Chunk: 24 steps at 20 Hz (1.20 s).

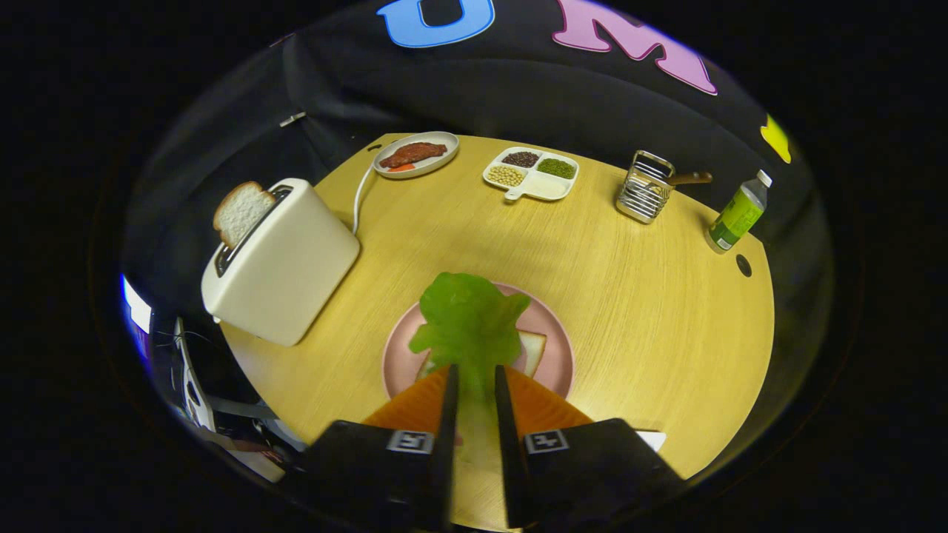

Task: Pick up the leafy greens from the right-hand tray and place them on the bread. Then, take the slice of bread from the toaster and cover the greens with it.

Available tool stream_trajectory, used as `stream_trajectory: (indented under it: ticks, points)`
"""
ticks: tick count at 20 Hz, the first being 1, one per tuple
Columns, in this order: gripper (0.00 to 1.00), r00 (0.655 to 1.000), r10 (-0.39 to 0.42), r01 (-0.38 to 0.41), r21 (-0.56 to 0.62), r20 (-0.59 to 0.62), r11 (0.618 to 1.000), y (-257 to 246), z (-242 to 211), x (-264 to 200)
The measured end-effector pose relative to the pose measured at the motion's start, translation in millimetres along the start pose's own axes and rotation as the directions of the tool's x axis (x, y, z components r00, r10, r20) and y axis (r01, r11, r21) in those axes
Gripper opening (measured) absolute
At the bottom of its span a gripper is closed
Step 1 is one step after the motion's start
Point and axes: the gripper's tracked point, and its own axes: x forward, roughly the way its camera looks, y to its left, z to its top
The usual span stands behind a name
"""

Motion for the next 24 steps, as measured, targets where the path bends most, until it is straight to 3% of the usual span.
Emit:
stream_trajectory:
  ticks: [2, 7, 11, 18, 24]
  points:
    - [1.0, 1.0, -0.024, 0.024, -0.007, 0.003, 1.0, -5.4, -0.7, 1.1]
    - [1.0, 0.999, -0.035, 0.035, 0.002, 0.013, 0.999, -7.9, 1.7, -7.5]
    - [1.0, 0.994, 0.004, -0.008, 0.035, 0.108, 0.999, 19.5, 24.0, -47.7]
    - [0.99, 0.953, 0.142, -0.135, -0.044, 0.269, 0.99, 138.7, 101.5, -121.6]
    - [0.99, 0.941, 0.219, -0.211, -0.059, 0.258, 0.976, 243.7, 148.0, -105.3]
